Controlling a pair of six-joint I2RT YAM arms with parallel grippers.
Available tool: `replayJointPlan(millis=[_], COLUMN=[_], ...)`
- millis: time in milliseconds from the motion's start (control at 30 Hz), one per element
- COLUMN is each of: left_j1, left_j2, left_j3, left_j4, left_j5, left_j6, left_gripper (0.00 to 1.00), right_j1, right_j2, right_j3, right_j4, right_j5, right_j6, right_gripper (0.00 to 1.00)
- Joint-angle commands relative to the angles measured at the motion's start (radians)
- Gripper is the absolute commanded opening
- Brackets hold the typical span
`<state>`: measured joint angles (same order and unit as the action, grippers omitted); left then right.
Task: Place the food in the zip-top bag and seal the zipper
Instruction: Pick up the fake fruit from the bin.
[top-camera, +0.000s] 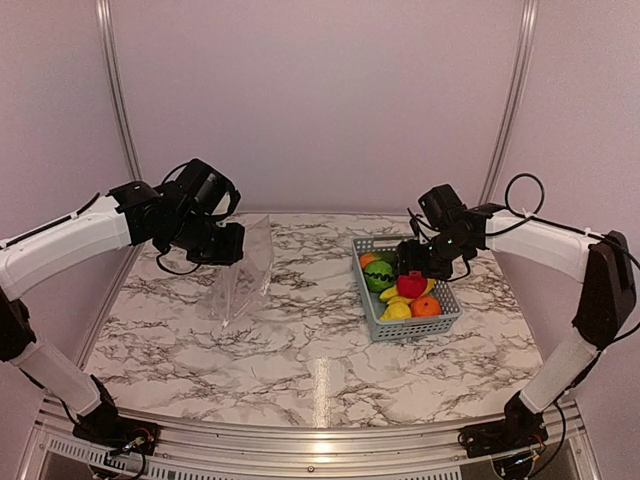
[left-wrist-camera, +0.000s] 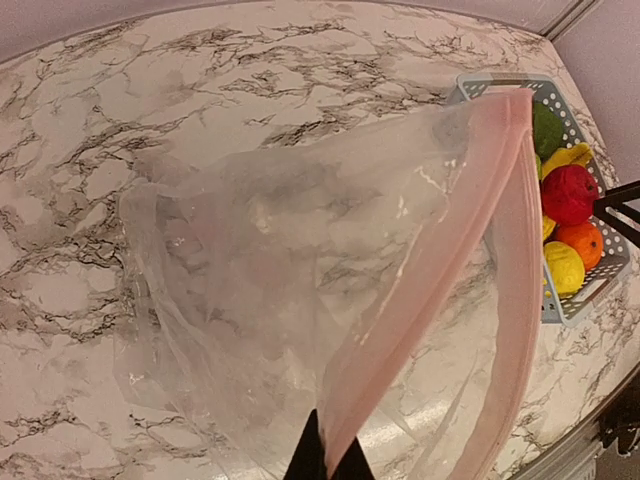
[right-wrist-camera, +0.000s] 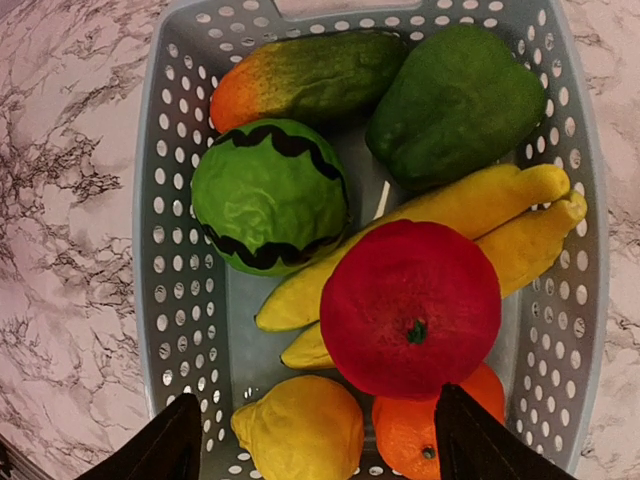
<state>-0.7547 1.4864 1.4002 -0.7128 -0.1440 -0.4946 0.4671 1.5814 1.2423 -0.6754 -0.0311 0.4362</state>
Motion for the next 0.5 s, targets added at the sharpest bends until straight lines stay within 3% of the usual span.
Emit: replayJointPlan(millis=[0,467], left_j1=[-0.001,-0.003], left_j2=[-0.013,-0.031], left_j3=[-0.035,-0.127], left_j4=[0.118,0.199], left_j5=[0.078,0.17], left_j6=[-0.036,-0.081], left_gripper=[0.0,0.0], right_j1=[-0.012,-0.013], right_j2=[0.046,0.192], right_j3=[0.062,0.081], right_j4=[-0.045,0.006], right_j5=[0.057,0.139], right_j6=[-0.003,0.021], right_gripper=[0.78,0.76])
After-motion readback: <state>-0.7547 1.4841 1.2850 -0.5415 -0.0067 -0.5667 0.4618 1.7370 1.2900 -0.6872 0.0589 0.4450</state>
